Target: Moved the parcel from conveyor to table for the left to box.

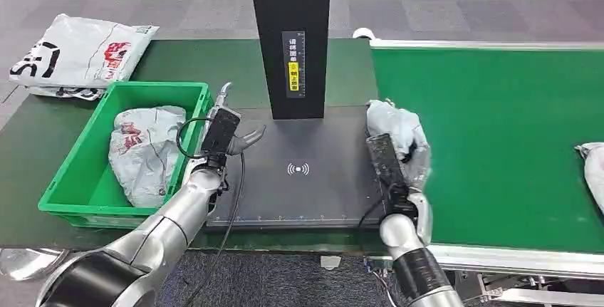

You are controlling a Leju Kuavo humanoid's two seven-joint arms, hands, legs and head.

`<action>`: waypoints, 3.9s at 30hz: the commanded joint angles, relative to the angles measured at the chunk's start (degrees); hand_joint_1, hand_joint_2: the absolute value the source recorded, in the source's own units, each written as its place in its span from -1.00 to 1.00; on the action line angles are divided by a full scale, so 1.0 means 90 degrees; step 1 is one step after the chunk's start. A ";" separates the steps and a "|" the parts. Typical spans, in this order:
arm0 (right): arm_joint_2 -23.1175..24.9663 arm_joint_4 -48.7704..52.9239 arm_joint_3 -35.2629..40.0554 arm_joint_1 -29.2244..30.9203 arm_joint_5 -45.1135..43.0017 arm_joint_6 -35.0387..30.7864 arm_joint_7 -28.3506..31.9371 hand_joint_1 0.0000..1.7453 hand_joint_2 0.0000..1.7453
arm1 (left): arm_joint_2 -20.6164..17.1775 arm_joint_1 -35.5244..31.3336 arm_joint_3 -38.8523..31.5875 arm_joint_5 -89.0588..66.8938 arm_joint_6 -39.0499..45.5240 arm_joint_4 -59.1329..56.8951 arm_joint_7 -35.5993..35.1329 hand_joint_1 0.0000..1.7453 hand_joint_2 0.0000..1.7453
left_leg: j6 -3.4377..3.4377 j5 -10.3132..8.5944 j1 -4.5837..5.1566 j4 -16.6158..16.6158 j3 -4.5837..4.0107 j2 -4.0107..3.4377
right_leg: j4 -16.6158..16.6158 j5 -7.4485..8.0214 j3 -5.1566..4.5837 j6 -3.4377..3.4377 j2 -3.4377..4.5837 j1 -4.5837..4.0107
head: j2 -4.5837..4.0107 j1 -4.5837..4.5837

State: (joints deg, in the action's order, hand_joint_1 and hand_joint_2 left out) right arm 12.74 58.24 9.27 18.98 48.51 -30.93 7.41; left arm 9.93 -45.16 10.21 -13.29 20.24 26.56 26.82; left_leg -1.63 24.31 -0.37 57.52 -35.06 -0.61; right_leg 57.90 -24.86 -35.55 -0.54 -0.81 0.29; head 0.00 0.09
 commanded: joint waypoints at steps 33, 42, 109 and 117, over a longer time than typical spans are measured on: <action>-0.0194 -0.0131 0.1196 -0.0077 -0.1767 0.0802 0.0512 -1.00 1.00 | -0.0213 0.0198 -0.0818 -0.0007 -0.0044 0.0791 0.0126 -1.00 1.00 | -0.0004 -0.0002 0.0001 -0.0003 0.0014 0.0012 | -0.0013 0.0008 0.0022 0.0000 -0.0007 0.0006 | 0.0000 0.0000; -0.0076 0.0151 0.0843 -0.0224 -0.2466 0.0541 0.1306 -1.00 1.00 | -0.0167 0.0228 -0.0889 0.0114 -0.0180 0.0854 0.0179 -1.00 1.00 | -0.0007 0.0004 0.0000 0.0005 0.0011 0.0006 | -0.0005 0.0006 0.0017 -0.0002 0.0002 0.0006 | 0.0000 0.0000; -0.0360 0.0216 -0.1020 -0.0064 -0.4295 0.1014 0.2704 -1.00 1.00 | 0.0290 0.0186 0.1536 -0.2269 -0.1699 -0.0361 -0.0335 1.00 1.00 | 0.0050 0.0013 0.0019 0.0019 0.0029 0.0026 | -0.0014 0.0006 0.0053 0.0051 -0.0015 0.0035 | 0.0000 0.0000; -0.0396 0.0684 -0.0995 -0.0367 -0.4445 0.0883 0.2685 -1.00 1.00 | -0.0163 -0.0095 0.0455 -0.1501 -0.0967 0.0564 -0.0199 1.00 1.00 | 0.0048 0.0015 0.0014 0.0025 0.0012 0.0021 | -0.0010 0.0005 0.0035 0.0046 -0.0007 0.0025 | 0.0000 0.0000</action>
State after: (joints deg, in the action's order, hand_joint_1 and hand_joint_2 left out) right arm 9.81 64.63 2.01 15.73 9.07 -22.47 32.02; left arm 12.79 -42.27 26.96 -28.07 9.17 26.51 25.92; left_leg -1.20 24.39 -0.17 57.73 -34.99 -0.30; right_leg 57.85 -24.84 -35.25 -0.11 -1.08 0.59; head 0.00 0.09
